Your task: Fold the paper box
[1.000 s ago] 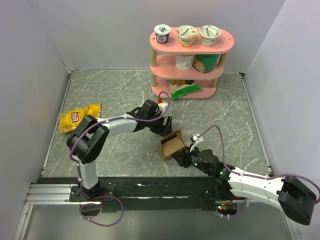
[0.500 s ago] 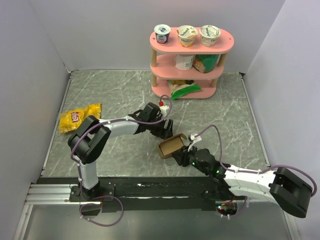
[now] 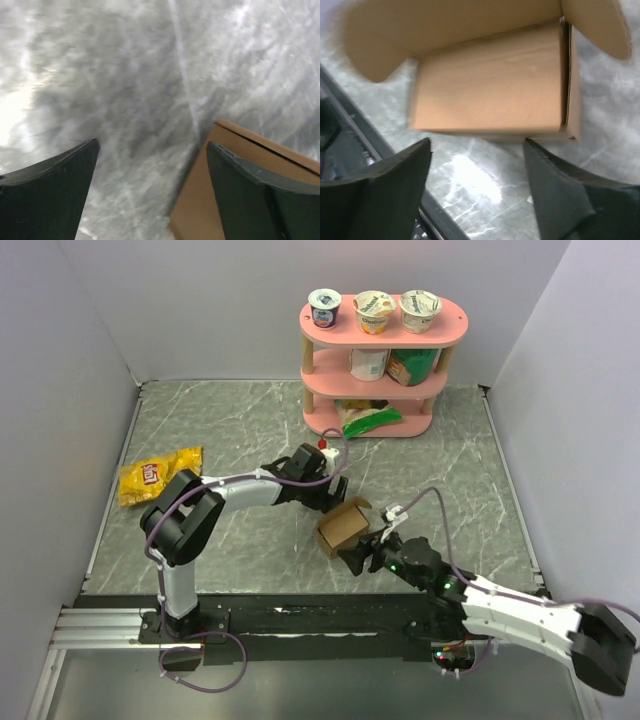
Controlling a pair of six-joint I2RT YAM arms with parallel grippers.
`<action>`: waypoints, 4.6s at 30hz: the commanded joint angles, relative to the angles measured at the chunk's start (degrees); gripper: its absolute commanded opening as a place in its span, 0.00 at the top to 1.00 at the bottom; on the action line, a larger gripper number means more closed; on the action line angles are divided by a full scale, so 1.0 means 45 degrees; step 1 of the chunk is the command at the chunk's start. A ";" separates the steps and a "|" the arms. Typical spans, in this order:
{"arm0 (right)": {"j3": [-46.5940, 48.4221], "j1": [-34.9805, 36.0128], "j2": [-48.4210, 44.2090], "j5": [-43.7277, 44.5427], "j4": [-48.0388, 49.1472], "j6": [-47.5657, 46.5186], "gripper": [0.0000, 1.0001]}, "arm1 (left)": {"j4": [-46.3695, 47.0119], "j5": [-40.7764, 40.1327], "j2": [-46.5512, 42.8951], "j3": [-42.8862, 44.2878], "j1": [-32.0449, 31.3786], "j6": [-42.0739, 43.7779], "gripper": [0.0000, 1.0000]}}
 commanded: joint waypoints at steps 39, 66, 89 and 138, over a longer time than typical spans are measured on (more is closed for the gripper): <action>0.7025 -0.5912 0.4365 -0.3247 -0.4859 -0.3097 0.59 | 0.0439 -0.4484 -0.6542 -0.4940 -0.1653 -0.5209 0.65; 0.6439 -0.4477 0.2865 -0.1991 -0.5798 -0.2605 0.48 | -0.0187 -0.5208 -0.5365 -0.2693 -0.0700 -0.3707 0.32; 0.7920 -0.6067 0.3833 -1.0843 -0.5483 -0.9424 0.25 | -0.1065 -0.0461 -1.0740 -0.4841 0.3833 -0.2808 0.04; 0.5639 -0.4718 0.4620 -0.0922 -0.0484 -0.6788 1.00 | 0.4697 -0.0166 -0.7577 -0.5272 0.0946 0.1331 0.17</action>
